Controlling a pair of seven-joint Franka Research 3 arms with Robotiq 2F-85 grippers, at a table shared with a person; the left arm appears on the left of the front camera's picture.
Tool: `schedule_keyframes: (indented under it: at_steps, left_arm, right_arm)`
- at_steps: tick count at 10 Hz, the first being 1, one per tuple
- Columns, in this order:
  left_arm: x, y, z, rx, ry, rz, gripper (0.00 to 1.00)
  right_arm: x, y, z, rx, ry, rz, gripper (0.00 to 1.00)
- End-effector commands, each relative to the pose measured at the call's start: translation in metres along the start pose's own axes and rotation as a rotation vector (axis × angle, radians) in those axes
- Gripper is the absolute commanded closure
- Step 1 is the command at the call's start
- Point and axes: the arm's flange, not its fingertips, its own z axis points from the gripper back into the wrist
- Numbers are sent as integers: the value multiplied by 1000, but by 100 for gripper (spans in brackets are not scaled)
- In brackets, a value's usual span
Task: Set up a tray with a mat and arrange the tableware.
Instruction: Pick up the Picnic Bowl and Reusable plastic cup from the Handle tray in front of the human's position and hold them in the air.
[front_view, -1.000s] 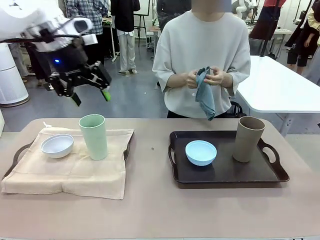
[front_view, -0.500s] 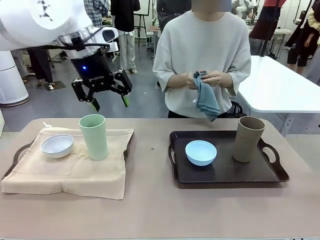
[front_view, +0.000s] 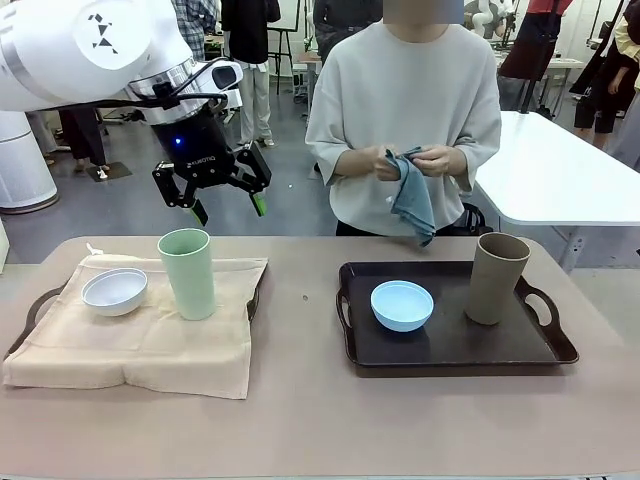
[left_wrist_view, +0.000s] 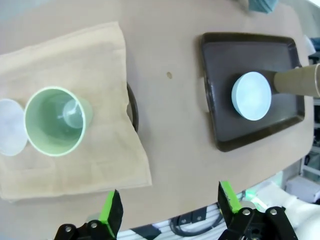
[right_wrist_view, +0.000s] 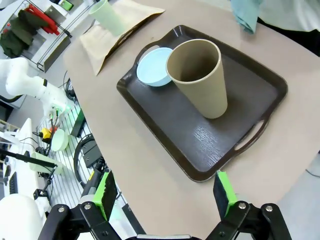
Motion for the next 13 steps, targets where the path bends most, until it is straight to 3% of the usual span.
schedule_keyframes:
  at_steps: [1,4,5,9,13]
  left_arm:
    - [-2,0,4,12,-2,0,0]
    - [0,0,0,0,0,-1,0]
    - [14,-26,-9,-27,11,-53,0]
    - [45,-103,-20,66,37,-134,0]
    - [49,-166,-55,174,94,-213,0]
  right_arm:
    - [1,0,-2,-10,-6,2,0]
    - [0,0,0,0,0,0,0]
    - [7,-2,-6,16,-9,105,0]
    - [15,-30,-19,17,8,342,0]
    - [38,-30,-54,32,-45,425,0]
